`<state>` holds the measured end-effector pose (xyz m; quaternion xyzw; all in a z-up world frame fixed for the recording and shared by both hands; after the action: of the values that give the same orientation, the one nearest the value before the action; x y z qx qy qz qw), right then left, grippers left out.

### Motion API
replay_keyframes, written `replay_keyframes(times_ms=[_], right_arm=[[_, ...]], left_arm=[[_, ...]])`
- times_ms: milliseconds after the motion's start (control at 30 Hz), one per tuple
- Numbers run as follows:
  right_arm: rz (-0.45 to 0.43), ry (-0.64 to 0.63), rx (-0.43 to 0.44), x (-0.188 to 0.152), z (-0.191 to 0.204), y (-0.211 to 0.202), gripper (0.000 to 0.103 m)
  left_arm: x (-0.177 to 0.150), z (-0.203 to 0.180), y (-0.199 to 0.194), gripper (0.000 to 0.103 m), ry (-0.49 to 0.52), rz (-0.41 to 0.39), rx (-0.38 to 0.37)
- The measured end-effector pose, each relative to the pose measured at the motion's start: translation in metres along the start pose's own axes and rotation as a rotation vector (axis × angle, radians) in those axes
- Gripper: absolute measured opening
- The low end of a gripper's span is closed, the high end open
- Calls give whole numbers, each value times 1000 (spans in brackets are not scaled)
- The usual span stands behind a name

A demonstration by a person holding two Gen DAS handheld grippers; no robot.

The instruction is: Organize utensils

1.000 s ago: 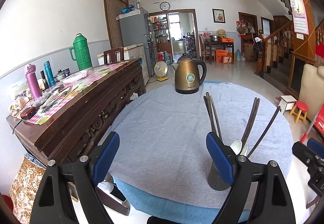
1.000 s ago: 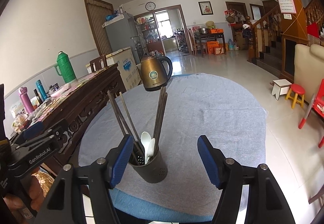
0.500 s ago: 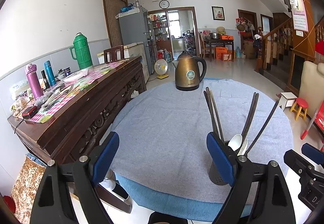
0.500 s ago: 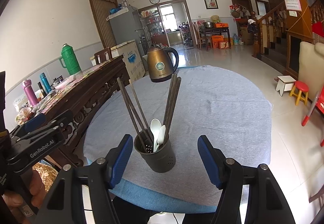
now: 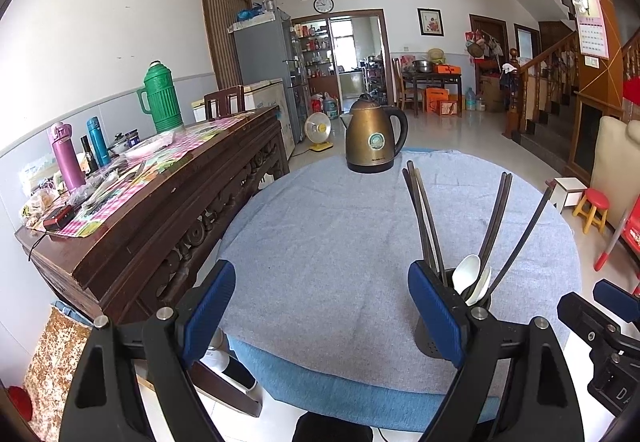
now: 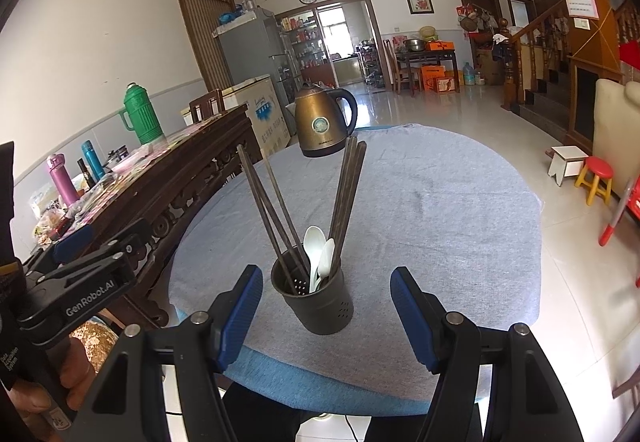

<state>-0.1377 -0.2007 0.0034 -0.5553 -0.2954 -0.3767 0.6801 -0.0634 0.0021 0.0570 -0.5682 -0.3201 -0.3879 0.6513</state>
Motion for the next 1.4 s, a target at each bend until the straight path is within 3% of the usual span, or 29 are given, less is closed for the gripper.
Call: replay_keyframes(times_ms=[1400], right_arm=[[-15,-48,-13,8,19,-5,70]], left_arm=[[-6,13,-2,88,-14,-4,-3]])
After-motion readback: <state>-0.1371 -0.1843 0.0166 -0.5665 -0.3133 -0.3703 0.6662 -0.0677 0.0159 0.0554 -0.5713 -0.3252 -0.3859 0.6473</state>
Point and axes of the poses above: each gripper's, at about its wrist camera, not at the fingertips, and y roughly the way its jaws point, z to its left, x to its top, the point moved 3 cm from there along y, roughly the way its jaws point, and after that the axes turned 1 degree about x, right-handed, at the moved point
